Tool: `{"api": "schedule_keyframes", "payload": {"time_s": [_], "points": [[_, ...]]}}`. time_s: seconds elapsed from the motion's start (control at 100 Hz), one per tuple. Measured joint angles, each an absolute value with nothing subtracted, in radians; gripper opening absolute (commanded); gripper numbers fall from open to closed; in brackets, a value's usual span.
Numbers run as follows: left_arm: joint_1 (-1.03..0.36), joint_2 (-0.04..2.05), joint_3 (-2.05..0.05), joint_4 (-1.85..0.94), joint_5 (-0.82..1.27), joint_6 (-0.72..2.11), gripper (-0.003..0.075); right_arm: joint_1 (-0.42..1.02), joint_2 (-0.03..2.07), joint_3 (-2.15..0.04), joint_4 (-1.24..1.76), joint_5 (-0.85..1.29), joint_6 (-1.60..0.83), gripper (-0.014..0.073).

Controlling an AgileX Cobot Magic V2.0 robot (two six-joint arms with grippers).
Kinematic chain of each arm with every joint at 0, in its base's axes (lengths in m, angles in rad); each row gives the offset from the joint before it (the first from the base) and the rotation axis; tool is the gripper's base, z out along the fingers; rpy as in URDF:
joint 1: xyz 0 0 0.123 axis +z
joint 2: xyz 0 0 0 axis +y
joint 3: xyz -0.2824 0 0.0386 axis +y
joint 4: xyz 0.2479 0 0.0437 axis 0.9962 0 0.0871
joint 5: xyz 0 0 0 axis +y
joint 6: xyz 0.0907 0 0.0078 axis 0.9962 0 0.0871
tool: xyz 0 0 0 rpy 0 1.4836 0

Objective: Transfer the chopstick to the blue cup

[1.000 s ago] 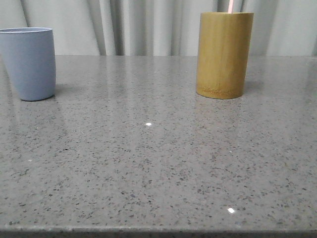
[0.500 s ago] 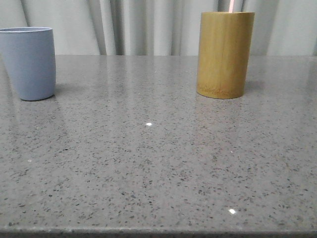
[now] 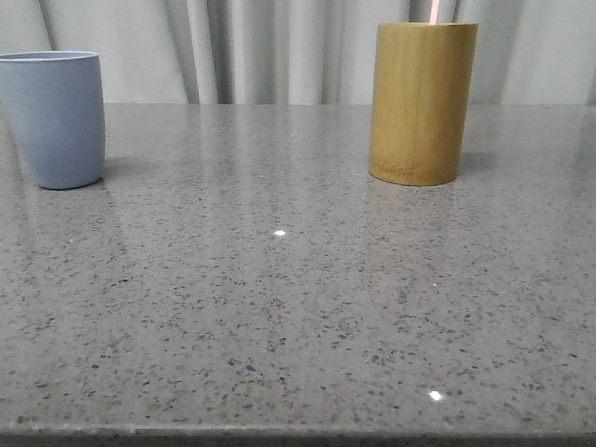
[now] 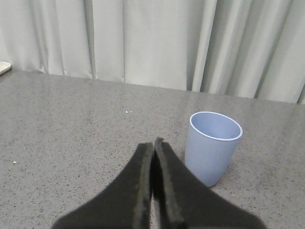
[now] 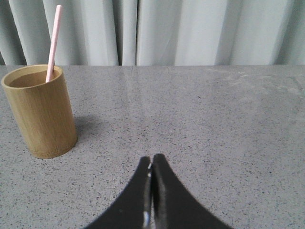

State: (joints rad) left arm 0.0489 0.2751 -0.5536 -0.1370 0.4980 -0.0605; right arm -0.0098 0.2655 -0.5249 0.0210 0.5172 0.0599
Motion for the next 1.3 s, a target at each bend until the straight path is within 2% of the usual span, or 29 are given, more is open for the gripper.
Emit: {"api": "schedule_keyframes", "payload": {"time_s": [0.11, 0.18, 0.33, 0.42, 0.48, 1.02, 1.3], "points": [[0.049, 0.392, -0.652, -0.137, 0.566, -0.040, -0.0011, -0.010, 0.364, -0.603, 0.021, 0.549, 0.060, -0.0041], [0.049, 0.466, -0.700, -0.137, 0.591, -0.030, 0.0031, -0.010, 0.421, -0.646, 0.021, 0.556, 0.060, 0.0033], [0.049, 0.591, -0.767, -0.137, 0.611, -0.018, 0.0227, -0.010, 0.516, -0.709, 0.021, 0.558, 0.060, 0.0297], [0.049, 0.639, -0.792, -0.137, 0.612, -0.016, 0.0335, -0.010, 0.552, -0.726, 0.021, 0.558, 0.060, 0.0376], [0.049, 0.662, -0.806, -0.137, 0.612, -0.013, 0.0360, -0.010, 0.567, -0.727, 0.021, 0.558, 0.060, 0.0373], [0.049, 0.699, -0.818, -0.126, 0.626, -0.010, 0.0358, -0.010, 0.576, -0.727, 0.023, 0.515, 0.060, 0.0372], [0.049, 0.830, -0.928, -0.141, 0.717, 0.035, 0.0359, -0.010, 0.576, -0.727, 0.028, 0.514, 0.060, 0.0372]]}}
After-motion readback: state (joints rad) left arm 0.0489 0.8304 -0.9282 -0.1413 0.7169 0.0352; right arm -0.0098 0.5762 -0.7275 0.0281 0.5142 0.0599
